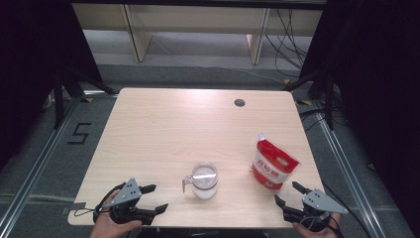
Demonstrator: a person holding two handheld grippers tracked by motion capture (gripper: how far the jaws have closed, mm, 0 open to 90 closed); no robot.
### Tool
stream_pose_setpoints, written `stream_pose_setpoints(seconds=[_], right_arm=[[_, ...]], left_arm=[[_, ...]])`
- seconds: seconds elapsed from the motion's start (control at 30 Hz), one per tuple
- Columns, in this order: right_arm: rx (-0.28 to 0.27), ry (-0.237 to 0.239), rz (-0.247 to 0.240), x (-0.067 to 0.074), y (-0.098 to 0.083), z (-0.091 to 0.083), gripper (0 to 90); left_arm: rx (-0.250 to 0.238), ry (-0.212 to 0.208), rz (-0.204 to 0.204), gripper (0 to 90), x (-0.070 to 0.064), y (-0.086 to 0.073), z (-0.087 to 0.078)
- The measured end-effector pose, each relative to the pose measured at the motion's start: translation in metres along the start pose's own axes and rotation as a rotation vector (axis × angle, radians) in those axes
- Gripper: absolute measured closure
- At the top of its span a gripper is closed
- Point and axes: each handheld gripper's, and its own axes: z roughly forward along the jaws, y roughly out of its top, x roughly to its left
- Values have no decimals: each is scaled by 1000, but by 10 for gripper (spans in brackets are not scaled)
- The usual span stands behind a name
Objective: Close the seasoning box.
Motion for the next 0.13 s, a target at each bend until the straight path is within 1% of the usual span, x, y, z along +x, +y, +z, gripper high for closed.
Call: stream_pose_setpoints(seconds=[0.03,0.07,0.1,0.13], right_arm=[[0,1,5,0,0,0,247],[2,-1,-2,0,0,0,246],[-10,-5,-31,-2,0,1,246],[-12,-5,-31,-2,0,1,246]], left_arm=[[-1,0,0,245,0,0,0],[0,3,-27,245,-2,-1,0],[-4,-2,-26,245,-2,-1,1],[-9,2,-28,245,-2,-1,1]])
